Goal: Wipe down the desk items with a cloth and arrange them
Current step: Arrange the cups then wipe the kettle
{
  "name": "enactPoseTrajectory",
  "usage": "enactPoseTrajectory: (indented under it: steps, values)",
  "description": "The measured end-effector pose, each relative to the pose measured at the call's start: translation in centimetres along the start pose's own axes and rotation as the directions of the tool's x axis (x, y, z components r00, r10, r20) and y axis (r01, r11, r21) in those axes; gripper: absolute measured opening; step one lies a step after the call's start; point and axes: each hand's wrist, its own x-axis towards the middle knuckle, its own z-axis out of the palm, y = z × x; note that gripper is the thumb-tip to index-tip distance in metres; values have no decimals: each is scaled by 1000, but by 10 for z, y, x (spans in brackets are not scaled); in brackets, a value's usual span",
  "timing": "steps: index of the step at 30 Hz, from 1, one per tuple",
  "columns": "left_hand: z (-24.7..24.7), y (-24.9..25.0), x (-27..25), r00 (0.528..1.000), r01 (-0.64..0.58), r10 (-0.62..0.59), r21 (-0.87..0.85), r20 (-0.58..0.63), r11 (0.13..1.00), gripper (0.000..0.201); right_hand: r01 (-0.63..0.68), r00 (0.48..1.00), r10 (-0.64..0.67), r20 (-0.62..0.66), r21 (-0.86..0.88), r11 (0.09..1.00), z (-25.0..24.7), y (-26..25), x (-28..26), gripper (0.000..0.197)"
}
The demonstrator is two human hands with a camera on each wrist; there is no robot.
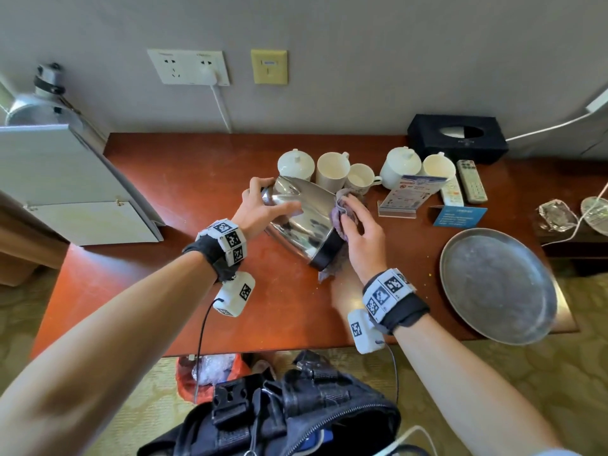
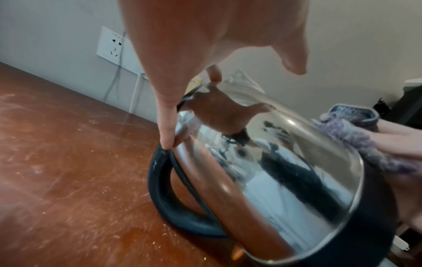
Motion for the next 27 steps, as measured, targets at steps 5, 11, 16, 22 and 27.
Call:
enactPoseTrajectory:
  steps: [5, 11, 16, 22, 27]
  values:
    - [-4, 10, -9, 996, 64, -62, 24, -58, 998, 74, 80, 995, -74, 72, -87, 993, -7, 16, -22, 37]
    - [-7, 20, -13, 988, 138, -123, 170, -94, 976, 60, 189, 978, -171, 121, -157, 970, -9, 26, -31, 44]
    - [-6, 26, -15, 981, 182, -171, 115, -93, 977, 54, 289, 954, -261, 147, -219, 932, -9, 34, -38, 47]
    - [-4, 25, -20, 982, 186, -181, 96, -57, 978, 58, 172, 969, -149, 199, -102, 980, -9, 32, -53, 49]
    - [-6, 17, -35, 991, 127, -118, 157, -69, 979, 69, -30, 986, 18, 165, 71, 997, -13, 21, -48, 39]
